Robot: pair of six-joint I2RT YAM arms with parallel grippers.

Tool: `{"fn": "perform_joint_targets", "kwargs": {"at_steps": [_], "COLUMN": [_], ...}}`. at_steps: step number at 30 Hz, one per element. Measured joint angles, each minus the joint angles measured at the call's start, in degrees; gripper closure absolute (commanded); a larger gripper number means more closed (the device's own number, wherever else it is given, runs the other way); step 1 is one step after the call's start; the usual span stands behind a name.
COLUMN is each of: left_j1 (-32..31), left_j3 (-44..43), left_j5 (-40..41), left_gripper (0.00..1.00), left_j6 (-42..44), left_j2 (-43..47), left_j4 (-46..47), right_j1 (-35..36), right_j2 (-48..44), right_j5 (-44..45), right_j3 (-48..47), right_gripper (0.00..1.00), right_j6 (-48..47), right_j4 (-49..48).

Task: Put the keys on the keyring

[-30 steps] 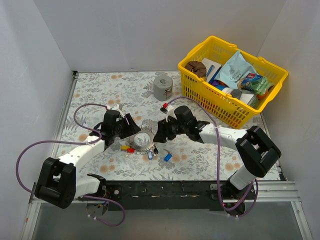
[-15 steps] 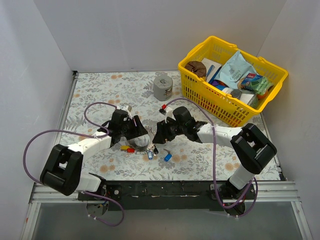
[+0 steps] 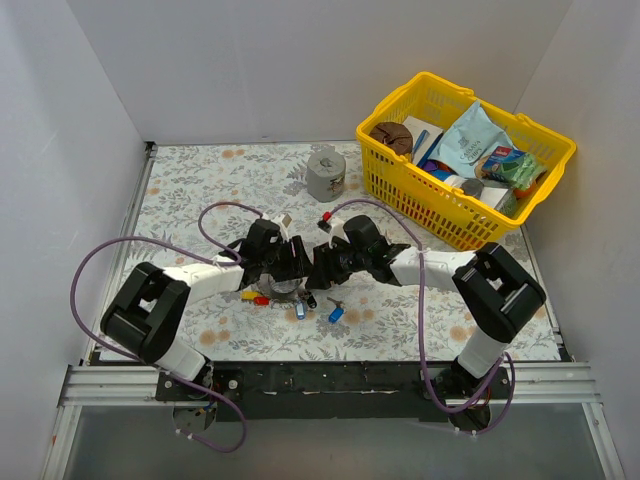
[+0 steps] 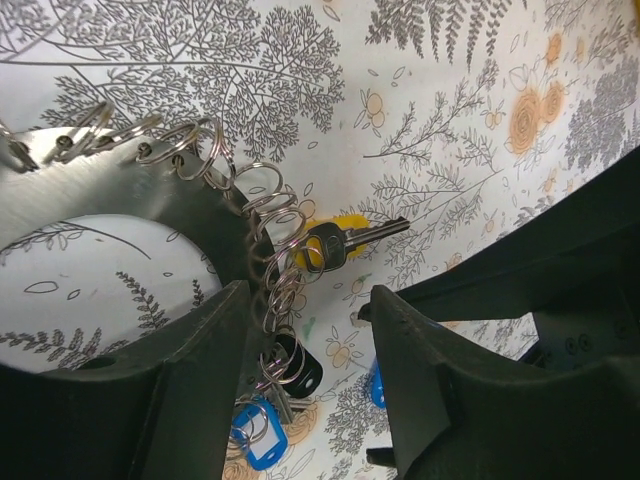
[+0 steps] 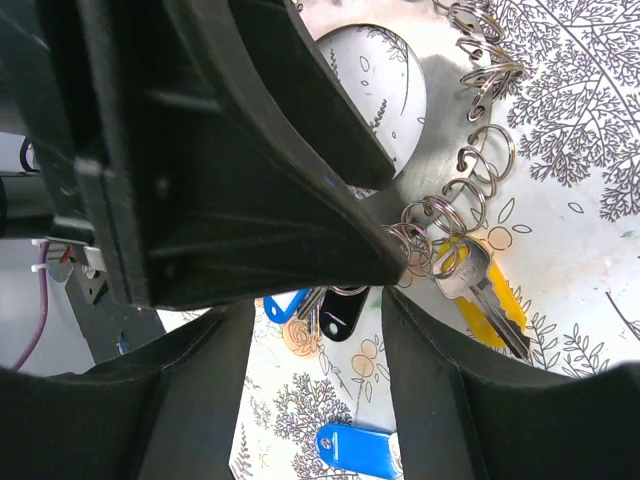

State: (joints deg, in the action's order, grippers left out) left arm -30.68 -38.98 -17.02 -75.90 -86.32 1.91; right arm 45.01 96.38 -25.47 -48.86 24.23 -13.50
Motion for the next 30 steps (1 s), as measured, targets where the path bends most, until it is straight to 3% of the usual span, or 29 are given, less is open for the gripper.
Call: {"fn": "perform_joint_targets", "kwargs": {"at_steps": [5, 17, 30], "left_j1": [-1.2, -3.7, -4.0], "left_j3": [-0.3, -0.5, 0.2], "left_j5": [0.2, 0.3, 0.6], "left_gripper": [0.57, 0.64, 0.60], "left_j6": [0.1, 0.1, 1.2], "left_j2": [-2.4, -3.9, 0.3], "left_j4": [0.3, 1.6, 2.2], "right_j1": [-0.6, -3.9, -4.2], "right_j2": [-0.1, -4.8, -5.7], "right_j5": [-0.3, -1.4, -1.7], "right_j3": [0.9, 6.8, 6.9], "right_gripper": [0.39, 0.39, 0.39], "right_j6": [-0.2, -0.5, -0.7], "right_j4": [-0.5, -1.4, -1.7]}}
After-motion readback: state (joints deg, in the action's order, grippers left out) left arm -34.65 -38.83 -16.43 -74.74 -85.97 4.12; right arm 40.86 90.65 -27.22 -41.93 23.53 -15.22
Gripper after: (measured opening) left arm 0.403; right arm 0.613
